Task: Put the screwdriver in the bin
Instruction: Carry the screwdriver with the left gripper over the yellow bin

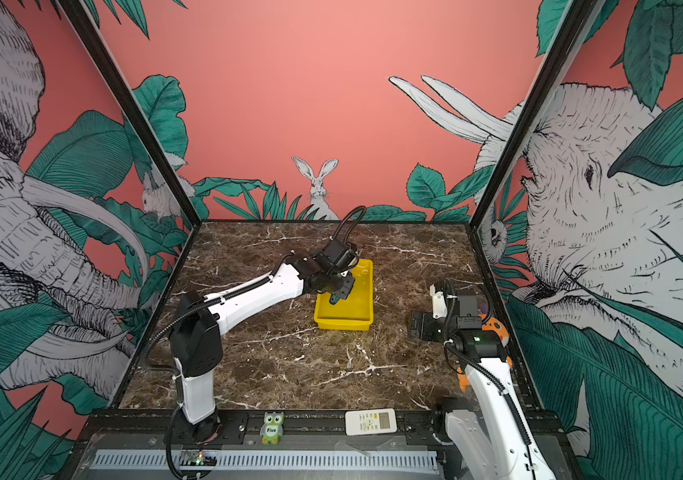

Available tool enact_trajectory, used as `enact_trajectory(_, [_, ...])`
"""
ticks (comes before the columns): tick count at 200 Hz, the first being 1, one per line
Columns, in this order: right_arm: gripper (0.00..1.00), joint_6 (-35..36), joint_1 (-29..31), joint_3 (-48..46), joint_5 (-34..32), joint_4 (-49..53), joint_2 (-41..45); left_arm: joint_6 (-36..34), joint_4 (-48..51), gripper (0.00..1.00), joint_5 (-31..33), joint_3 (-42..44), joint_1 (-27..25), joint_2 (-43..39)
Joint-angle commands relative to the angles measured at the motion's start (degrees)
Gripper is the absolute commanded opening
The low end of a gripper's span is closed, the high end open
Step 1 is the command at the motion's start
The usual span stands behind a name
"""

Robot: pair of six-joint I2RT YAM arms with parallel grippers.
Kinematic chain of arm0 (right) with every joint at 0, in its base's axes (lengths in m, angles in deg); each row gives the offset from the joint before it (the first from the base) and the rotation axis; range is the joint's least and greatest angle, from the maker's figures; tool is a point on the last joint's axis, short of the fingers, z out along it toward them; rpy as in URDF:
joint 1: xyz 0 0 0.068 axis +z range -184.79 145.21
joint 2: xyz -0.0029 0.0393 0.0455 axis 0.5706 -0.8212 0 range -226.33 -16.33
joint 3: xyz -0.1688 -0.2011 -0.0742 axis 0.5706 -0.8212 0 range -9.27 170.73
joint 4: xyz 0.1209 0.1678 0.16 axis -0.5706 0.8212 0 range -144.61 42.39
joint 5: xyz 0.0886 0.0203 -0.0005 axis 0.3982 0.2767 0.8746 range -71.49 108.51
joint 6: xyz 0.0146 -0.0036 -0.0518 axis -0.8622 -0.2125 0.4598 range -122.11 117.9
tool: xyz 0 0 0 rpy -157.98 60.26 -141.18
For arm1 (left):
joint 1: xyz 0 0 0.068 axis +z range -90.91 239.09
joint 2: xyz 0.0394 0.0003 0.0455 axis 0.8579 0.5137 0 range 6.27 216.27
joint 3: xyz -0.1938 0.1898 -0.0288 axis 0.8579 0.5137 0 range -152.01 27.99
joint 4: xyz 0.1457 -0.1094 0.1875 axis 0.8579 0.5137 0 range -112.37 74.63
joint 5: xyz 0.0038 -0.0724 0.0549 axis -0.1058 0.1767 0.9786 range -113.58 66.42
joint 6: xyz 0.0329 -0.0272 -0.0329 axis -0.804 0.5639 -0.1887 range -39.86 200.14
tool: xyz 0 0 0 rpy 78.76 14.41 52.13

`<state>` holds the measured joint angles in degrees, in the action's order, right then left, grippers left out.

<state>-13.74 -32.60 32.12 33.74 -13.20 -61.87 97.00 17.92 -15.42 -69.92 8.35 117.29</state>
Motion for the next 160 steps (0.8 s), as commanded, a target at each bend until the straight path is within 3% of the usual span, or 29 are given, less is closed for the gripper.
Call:
enact_trajectory(1, [0.99,-0.31,-0.32,-0.58,0.03,-0.80,0.50,-1.66,4.55,0.00,-1.84,-3.91,0.09,1.09])
enact_trajectory(58, [0.99,-0.31,-0.28,-0.59,0.15,-0.75,0.64,-0.67,8.43,0.00,1.06,-4.83,0.03,5.02])
enact_trajectory(160, [0.99,-0.39,-0.26,-0.68,0.25,-0.80,0.31,-2.18,8.07,0.00,-2.28,-6.51,0.03,10.49])
